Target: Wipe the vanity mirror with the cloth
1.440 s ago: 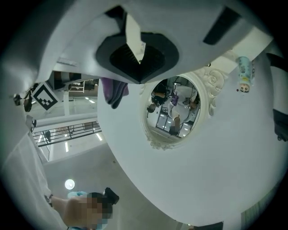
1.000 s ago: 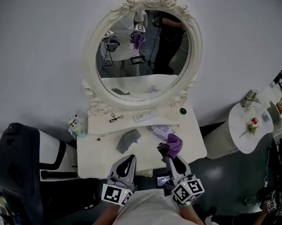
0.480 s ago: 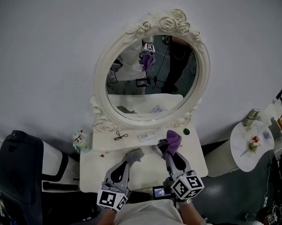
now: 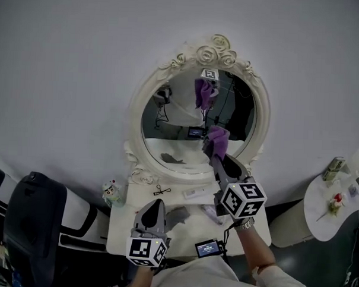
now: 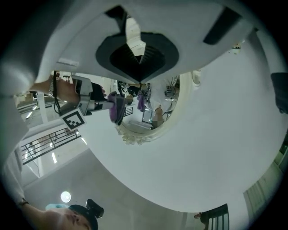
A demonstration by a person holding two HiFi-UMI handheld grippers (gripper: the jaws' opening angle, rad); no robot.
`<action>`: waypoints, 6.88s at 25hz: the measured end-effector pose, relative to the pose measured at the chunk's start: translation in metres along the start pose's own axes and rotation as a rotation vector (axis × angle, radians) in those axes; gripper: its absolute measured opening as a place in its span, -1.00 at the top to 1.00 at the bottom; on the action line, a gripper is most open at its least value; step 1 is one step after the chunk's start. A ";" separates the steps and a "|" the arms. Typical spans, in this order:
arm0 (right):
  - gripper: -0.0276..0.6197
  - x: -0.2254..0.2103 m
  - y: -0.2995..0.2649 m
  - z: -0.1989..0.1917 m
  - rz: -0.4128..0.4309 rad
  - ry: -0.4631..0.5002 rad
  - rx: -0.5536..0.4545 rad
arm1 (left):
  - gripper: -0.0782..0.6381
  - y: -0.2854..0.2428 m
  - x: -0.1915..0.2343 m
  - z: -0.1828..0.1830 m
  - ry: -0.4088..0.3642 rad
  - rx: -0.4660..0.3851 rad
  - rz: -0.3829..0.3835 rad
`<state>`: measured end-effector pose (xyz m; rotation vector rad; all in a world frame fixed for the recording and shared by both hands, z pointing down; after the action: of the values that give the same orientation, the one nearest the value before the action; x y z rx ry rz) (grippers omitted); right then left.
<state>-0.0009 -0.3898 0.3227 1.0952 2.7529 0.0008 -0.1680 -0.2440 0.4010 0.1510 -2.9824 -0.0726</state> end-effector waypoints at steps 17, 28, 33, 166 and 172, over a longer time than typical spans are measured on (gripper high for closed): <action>0.64 0.034 -0.147 0.095 0.175 0.048 -0.047 | 0.79 0.006 -0.002 0.050 -0.138 -0.104 0.166; 0.64 -0.004 -0.149 0.105 0.122 -0.022 -0.084 | 0.79 -0.020 -0.006 0.042 -0.144 -0.071 0.107; 0.64 -0.043 -0.125 0.116 0.029 -0.010 -0.112 | 0.79 -0.039 -0.024 0.031 -0.134 -0.045 0.010; 0.63 -0.106 -0.087 -0.068 -0.252 0.056 0.053 | 0.79 -0.025 -0.018 -0.035 -0.077 0.115 -0.017; 0.63 -0.160 -0.049 -0.062 -0.389 -0.001 0.046 | 0.79 -0.043 -0.042 -0.040 -0.071 0.121 -0.099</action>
<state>0.0694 -0.5307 0.4073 0.5520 2.9284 -0.1144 -0.1161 -0.2845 0.4320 0.3171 -3.0494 0.0929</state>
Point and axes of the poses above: the fingertips, and each gripper's own axes: y backward along the fingers, x to its left, z out of its top, the point moved 2 cm from there along y, backward along the fingers, and after that the axes turned 7 degrees about z, right-handed, at the moved point
